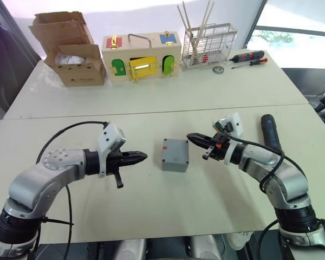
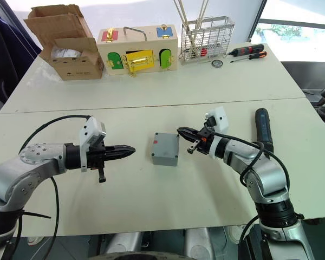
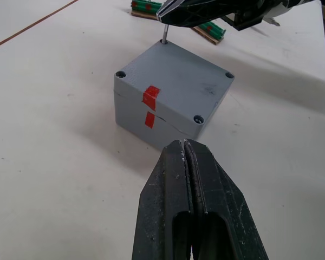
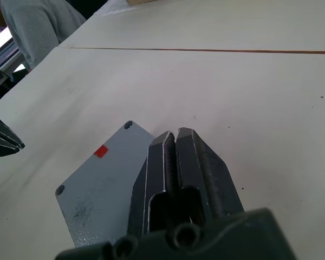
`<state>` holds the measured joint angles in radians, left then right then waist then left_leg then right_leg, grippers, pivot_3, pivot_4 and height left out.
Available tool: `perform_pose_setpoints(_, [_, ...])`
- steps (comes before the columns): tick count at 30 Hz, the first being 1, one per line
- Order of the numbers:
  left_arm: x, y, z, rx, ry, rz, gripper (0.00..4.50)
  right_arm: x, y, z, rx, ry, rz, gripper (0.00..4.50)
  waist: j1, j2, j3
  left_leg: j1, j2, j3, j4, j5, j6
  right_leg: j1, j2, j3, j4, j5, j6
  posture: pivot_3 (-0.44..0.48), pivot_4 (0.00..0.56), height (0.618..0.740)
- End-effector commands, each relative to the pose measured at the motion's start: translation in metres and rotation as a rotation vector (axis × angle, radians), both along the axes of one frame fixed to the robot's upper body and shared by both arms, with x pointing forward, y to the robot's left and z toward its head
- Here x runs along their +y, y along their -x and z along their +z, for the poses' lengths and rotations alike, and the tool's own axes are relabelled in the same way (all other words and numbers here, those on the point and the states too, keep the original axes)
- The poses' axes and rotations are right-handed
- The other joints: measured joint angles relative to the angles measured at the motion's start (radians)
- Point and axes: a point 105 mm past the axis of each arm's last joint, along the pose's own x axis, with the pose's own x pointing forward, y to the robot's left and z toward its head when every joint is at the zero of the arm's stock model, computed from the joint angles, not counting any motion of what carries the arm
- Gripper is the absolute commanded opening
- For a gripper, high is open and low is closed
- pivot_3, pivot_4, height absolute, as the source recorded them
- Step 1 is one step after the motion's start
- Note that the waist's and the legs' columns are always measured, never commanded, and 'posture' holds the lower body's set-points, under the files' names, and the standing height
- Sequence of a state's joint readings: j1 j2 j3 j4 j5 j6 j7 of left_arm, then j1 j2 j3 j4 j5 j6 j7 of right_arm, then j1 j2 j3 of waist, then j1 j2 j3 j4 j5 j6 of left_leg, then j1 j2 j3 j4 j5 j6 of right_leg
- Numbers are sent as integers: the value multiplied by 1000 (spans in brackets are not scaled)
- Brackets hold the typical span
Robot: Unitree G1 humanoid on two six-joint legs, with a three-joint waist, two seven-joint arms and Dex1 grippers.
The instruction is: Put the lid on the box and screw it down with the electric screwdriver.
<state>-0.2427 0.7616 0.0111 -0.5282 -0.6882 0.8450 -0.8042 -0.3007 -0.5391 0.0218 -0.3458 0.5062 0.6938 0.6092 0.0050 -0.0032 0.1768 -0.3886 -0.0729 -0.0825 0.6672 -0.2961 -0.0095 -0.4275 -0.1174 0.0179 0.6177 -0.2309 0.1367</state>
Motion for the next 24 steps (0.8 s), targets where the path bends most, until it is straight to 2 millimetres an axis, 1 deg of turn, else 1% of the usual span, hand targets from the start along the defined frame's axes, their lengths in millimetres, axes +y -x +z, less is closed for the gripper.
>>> perform_pose_setpoints(1, [-4, 1, 5, -27, 4, -22, 0, -6, -3, 2, 1, -11, -26, 71, 0, 0, 0, 0, 0, 0, 0, 0, 0, 0, 0, 0, 0, 0, 0, 0, 150, 739])
perform_pose_setpoints(17, [-4, -1, 4, -29, -3, -25, 0, -11, -1, 2, 14, -21, -41, 71, 2, 0, 0, 0, 0, 0, 0, 0, 0, 0, 0, 0, 0, 0, 0, 0, 150, 739])
perform_pose_setpoints(24, [-6, -2, 4, -32, 1, -27, 0, 0, 1, 2, -14, 23, 10, 71, 2, 0, 0, 0, 0, 0, 0, 0, 0, 0, 0, 0, 0, 0, 0, 0, 150, 739])
